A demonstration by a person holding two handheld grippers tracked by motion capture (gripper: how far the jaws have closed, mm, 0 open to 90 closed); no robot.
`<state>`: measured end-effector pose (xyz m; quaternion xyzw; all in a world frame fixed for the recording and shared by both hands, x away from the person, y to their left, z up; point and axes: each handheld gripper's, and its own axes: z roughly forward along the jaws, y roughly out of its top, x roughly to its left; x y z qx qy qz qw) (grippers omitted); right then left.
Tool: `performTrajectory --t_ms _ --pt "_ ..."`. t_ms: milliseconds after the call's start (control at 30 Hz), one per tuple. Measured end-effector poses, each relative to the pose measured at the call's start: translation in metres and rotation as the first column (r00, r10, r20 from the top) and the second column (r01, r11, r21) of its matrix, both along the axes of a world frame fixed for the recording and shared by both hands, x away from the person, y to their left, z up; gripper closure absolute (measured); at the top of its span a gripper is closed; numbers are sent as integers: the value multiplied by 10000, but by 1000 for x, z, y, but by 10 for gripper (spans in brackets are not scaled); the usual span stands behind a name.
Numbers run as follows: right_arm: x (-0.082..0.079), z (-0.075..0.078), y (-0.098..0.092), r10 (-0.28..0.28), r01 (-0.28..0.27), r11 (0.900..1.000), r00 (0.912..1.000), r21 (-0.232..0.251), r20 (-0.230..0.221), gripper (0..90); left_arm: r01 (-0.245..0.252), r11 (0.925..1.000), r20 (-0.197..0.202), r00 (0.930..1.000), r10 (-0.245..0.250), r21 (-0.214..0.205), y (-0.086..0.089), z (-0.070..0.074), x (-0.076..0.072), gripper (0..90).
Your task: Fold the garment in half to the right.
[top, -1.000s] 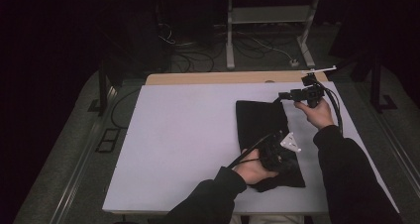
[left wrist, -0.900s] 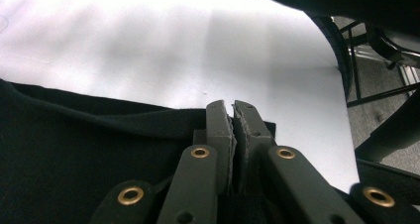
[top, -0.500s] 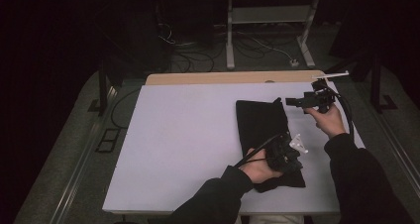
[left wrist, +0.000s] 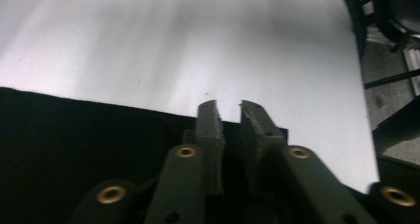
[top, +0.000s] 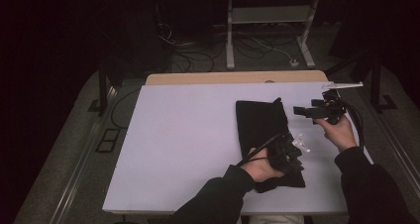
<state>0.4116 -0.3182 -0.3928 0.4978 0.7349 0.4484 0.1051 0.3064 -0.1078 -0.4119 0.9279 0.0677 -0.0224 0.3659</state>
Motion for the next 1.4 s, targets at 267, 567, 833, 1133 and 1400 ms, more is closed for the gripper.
performTrajectory --t_ms 267,567,833,1133,1400 --pt "-13 -4 -4 67 -67 10000 9999 11 101 0 -285 9985 -11 9996 285 -467 15 13 2 408" --pt "-25 -3 -3 305 -304 9995 9993 -49 202 0 -700 9933 -701 9955 637 -925 38 16 13 148" --pt "-35 -3 -3 444 -442 9990 9987 -90 234 0 -894 9914 -914 9925 806 -960 52 15 17 0" --pt "-50 -3 -3 573 -566 9982 9977 -192 368 0 -1318 9843 -788 9893 1231 -1173 68 16 20 0" --pt "-61 -3 -5 550 -542 9984 9974 -189 472 0 -1586 9788 -704 9861 1505 -1297 85 16 22 0"
